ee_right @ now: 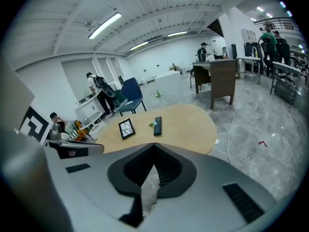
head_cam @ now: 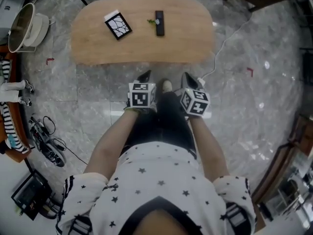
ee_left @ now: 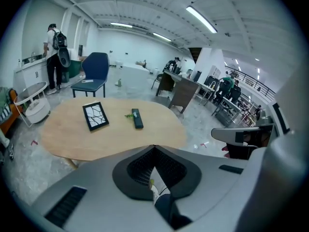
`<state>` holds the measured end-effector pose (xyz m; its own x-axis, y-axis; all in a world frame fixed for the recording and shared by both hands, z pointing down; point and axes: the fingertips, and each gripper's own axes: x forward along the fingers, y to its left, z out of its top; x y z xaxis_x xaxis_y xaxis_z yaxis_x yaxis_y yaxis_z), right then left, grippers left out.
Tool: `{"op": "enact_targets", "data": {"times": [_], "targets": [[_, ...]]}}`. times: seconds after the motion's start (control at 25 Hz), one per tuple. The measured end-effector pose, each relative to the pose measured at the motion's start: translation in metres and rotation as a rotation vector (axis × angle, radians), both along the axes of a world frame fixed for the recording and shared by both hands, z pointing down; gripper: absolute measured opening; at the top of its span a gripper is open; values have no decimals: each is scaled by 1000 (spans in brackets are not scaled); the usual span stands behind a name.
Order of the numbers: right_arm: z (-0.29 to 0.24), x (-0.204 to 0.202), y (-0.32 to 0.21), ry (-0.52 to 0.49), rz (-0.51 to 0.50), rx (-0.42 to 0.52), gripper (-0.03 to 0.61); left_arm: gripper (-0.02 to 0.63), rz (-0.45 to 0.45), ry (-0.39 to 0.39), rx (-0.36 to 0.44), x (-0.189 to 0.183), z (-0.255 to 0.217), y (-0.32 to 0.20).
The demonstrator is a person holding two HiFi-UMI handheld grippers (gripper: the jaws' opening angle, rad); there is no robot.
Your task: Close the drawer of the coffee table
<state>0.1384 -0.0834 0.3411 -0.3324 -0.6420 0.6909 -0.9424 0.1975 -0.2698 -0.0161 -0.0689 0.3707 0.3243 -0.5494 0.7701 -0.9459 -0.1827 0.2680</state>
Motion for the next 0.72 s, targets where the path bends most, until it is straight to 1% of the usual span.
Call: {"op": "enact_targets", "data": {"times": [0.2,0.36,0.56,0.72], "targets": [[-31,-19,12,-20,-51,2,8,8,-17,10,13,-10,-30,9],[-56,-36,13,-45,-79,13,8,8,-6,20,22,-12,-52,15],[-84,-65,16,-37,-179,49,9,8,-4,55,39,-14,-77,17],[-104,-83,24,-30,-249,70,9,8,18,51,34,-17,-94,25]]}}
